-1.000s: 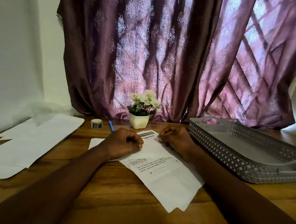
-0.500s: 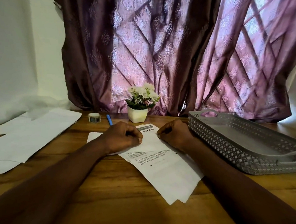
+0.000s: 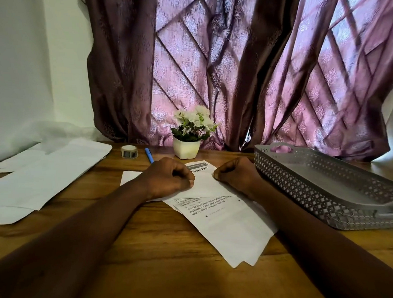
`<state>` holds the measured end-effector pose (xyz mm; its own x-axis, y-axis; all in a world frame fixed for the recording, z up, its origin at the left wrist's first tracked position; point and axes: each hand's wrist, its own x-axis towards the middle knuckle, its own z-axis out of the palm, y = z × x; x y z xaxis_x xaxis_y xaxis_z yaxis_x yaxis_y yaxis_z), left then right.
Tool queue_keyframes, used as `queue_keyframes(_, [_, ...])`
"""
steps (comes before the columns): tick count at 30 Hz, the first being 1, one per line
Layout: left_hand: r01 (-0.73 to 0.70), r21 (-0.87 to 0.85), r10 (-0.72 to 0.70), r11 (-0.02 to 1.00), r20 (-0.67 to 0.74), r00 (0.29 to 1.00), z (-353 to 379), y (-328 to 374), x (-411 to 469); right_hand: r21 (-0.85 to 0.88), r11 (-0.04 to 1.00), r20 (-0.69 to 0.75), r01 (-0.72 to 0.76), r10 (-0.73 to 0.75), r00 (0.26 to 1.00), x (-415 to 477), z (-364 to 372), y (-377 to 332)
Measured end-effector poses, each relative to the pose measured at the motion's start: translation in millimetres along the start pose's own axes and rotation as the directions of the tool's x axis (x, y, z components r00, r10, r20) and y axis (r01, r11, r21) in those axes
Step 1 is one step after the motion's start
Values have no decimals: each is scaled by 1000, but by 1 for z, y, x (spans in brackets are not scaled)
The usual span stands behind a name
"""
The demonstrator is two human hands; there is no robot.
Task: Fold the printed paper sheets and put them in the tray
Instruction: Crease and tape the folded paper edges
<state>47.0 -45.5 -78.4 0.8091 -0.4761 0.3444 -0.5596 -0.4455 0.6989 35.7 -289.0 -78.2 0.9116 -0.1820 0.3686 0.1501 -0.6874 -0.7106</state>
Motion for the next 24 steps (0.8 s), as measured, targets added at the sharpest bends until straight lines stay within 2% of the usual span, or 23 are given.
queue_keyframes(13, [10,-3,-10,1000,6,1000,0,1,0,-235,971,38,50,-43,998,1,-3,-4])
queue_keyframes(18, [11,5,-11,1000,18,1000,1,0,2,-508,841,119,185,-145,982,-6,-5,-17])
queue_keyframes(21, [12,28,-13,1000,43,999,1,-1,3,-580,787,162,211,-143,976,-11,-1,-24])
queue_keyframes(24, [26,73,-28,997,24,999,3,-1,3,-569,799,183,193,-106,977,-15,-2,-29])
